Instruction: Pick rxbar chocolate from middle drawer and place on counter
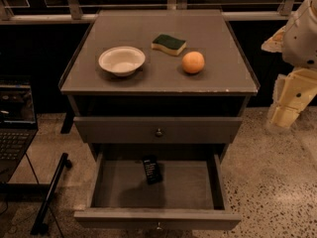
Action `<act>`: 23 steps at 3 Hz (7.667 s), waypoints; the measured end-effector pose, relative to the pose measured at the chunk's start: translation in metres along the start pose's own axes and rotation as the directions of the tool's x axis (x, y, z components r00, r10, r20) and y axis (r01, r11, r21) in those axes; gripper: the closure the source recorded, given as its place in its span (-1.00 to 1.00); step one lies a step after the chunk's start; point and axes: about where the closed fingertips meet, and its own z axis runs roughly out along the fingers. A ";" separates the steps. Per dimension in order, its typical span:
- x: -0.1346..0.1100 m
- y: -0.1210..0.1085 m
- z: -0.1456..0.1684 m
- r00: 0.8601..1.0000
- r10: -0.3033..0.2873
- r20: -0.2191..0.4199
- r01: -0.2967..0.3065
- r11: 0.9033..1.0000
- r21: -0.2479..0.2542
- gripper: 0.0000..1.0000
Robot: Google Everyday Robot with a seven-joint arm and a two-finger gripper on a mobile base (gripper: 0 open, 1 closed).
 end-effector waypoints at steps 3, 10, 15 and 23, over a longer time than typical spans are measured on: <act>-0.017 0.048 -0.016 0.988 0.127 0.090 -0.137 0.985 0.108 -1.00; 0.061 0.152 0.242 0.597 0.622 0.507 -0.709 0.704 -0.029 -1.00; 0.035 0.170 0.391 0.609 0.592 0.528 -0.672 0.739 -0.055 -1.00; -0.069 0.101 0.566 0.625 0.475 0.620 -0.548 0.832 -0.086 -1.00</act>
Offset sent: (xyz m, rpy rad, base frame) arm -0.0249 0.0317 0.0135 0.0242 -0.1079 -0.0908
